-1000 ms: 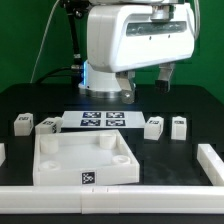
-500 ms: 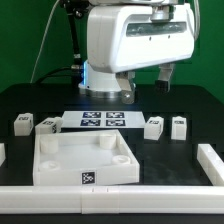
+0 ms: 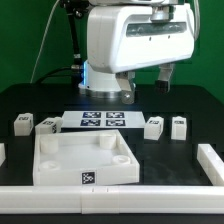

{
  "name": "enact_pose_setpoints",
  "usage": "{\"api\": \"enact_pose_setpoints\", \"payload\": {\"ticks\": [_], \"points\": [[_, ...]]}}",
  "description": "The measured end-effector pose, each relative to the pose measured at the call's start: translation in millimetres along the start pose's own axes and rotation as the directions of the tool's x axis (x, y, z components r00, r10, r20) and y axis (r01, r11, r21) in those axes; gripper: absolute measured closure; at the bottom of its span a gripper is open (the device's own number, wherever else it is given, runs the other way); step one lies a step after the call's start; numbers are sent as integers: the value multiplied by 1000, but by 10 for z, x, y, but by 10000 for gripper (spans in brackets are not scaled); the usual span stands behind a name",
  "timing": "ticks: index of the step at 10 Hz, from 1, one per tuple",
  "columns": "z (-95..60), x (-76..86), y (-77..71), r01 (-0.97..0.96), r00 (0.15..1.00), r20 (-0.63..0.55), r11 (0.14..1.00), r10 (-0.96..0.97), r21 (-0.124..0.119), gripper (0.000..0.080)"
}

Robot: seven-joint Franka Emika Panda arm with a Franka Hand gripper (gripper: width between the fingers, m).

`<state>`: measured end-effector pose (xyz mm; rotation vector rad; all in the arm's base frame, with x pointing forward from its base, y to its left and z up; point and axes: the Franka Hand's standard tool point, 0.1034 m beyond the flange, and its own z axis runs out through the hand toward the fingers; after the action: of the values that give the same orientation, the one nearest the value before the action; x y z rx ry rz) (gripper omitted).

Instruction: Assemble one leg

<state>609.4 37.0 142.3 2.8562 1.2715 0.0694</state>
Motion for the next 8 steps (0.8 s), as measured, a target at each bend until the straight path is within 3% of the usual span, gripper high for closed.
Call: {"api": "enact_pose_setpoints", "payload": {"ticks": [8], "points": [[1,-1,-1,0,1000,0,1000,0,0,150]]}}
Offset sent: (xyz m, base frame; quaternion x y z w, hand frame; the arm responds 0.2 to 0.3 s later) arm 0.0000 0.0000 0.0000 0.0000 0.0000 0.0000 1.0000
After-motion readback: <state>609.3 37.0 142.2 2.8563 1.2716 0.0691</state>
